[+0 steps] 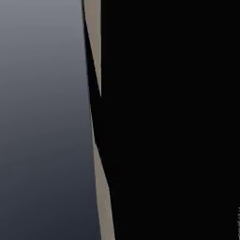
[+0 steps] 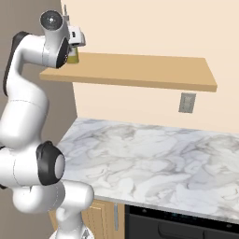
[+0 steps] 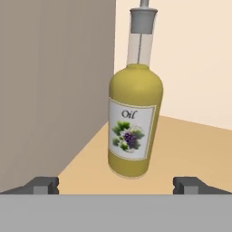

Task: Take 2 condiments from the cabinet and move them on the counter near the stove.Make sure the condiments are lined up with each other, next to each other.

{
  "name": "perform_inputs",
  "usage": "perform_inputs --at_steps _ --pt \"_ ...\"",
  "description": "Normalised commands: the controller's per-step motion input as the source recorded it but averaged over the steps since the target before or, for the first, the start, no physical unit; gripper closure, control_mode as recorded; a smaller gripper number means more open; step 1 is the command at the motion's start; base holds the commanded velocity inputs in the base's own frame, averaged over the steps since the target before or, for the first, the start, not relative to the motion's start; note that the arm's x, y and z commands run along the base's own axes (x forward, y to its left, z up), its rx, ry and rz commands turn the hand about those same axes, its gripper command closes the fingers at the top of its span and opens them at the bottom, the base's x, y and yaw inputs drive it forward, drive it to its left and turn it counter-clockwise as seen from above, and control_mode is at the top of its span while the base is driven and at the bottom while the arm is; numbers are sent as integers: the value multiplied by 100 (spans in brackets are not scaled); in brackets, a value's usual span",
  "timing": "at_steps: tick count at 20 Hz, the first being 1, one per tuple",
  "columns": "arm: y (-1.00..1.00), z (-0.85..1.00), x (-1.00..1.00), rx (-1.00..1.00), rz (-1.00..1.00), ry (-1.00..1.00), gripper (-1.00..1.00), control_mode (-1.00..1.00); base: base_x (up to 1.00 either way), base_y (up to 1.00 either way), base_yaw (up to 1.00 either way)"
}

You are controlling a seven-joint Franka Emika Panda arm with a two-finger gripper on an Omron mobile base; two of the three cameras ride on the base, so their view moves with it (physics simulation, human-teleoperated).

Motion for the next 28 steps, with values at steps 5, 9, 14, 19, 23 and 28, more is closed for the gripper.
perform_inputs --at_steps 5,9,14,19,23,28 --pt "1 -2 12 0 -2 0 -100 -100 0 0 0" --pt "2 -3 13 0 -2 0 -100 -100 0 0 0" --pt "3 0 10 0 -2 0 -100 -100 0 0 0" --pt "4 0 8 0 -2 0 -100 -100 0 0 0" --pt "2 -1 11 0 -1 0 -100 -100 0 0 0" --pt "3 -4 15 0 -1 0 -100 -100 0 0 0"
